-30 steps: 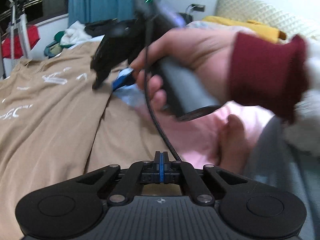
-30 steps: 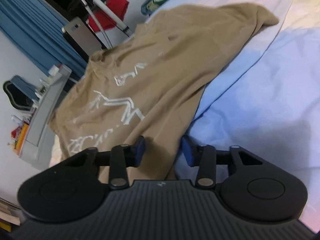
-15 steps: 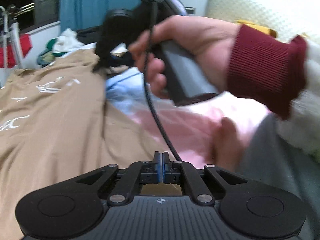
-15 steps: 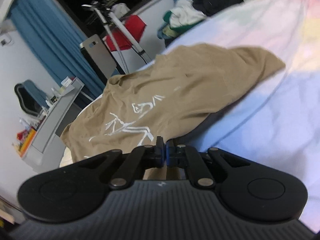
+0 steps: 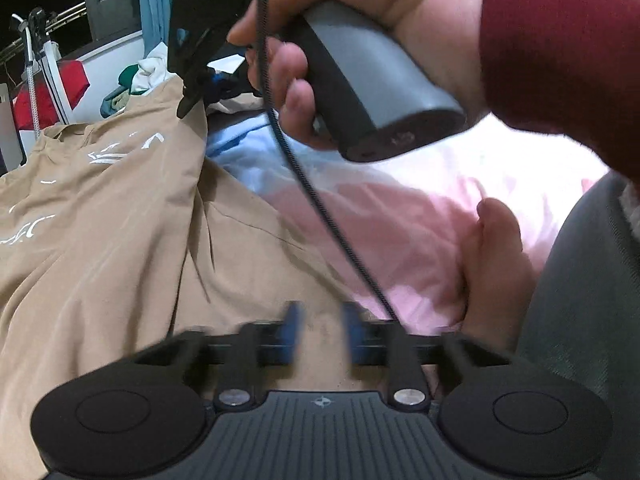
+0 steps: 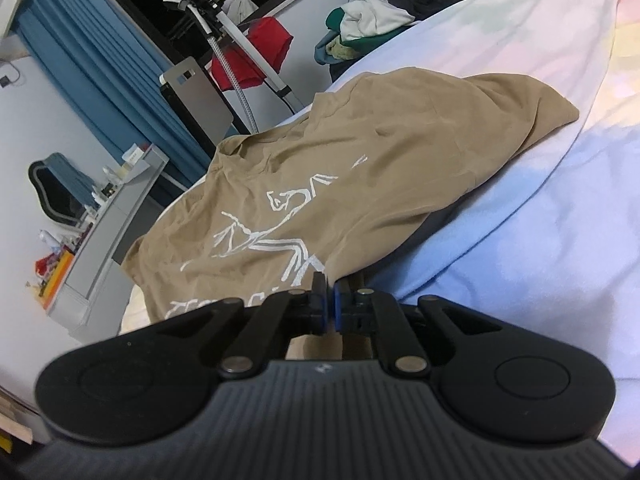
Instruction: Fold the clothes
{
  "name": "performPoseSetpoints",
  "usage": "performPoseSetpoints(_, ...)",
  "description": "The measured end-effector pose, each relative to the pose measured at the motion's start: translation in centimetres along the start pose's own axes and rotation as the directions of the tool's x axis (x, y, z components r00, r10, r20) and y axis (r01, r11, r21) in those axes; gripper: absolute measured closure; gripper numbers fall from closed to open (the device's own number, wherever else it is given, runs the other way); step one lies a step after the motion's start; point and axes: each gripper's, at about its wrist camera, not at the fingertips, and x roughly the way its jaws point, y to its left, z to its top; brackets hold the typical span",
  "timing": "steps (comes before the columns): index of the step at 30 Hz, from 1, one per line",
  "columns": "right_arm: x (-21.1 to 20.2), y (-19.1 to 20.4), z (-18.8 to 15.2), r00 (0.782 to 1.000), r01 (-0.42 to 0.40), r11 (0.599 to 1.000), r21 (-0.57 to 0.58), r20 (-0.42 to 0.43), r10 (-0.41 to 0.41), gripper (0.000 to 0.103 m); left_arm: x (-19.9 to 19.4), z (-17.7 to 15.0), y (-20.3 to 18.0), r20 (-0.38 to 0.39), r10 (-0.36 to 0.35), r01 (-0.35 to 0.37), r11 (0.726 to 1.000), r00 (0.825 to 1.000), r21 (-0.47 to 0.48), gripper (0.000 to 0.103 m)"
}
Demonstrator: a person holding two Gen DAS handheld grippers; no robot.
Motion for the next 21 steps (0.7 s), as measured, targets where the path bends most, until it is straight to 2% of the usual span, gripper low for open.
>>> performPoseSetpoints(5,-0.4,-0.3,0.4,1.000,-0.019,1.000,0.001,-0.005,0.019,0.095,-0.5,0.1,0.1,0.032,-0.015,0.015,1.000,0.999,0.014,0.102)
performPoseSetpoints(8,-0.8,-0.8,0.9,1.000,-0.030,1.000,0.006,-0.003,0.030,0.095,-2.3,0.5,0.1,0.088,-0.067,0.062,0.997,0.994,0.054,0.102)
performPoseSetpoints(10,-1.0,-1.5,1.0,0.999,-0.046,0.998,0.038,-0.004,0.046,0.095,-4.0,1.0,-0.1,0.145,-0.117,0.102,0.989,0.982,0.108,0.103)
performPoseSetpoints(12,-1.2,-2.4,1.1,0.997,-0.072,0.993,0.093,-0.007,0.073,0.095,-5.6,1.4,0.0,0.190,-0.190,0.163,0.976,0.963,0.147,0.103)
performPoseSetpoints(14,-1.3,-2.9,1.1,0.998,-0.067,0.992,0.108,-0.008,0.068,0.095,-6.0,1.6,0.4,0.198,-0.241,0.214,0.966,0.950,0.146,0.103)
performPoseSetpoints(16,-1.3,-3.2,1.1,0.999,-0.050,0.993,0.107,-0.008,0.051,0.095,-5.4,1.7,0.6,0.182,-0.275,0.255,0.959,0.944,0.125,0.103)
performPoseSetpoints(21,-1.5,-3.6,0.4,1.000,0.010,0.997,0.082,-0.021,-0.008,0.095,-1.9,1.2,0.4,0.122,-0.312,0.306,0.950,0.942,0.068,0.102)
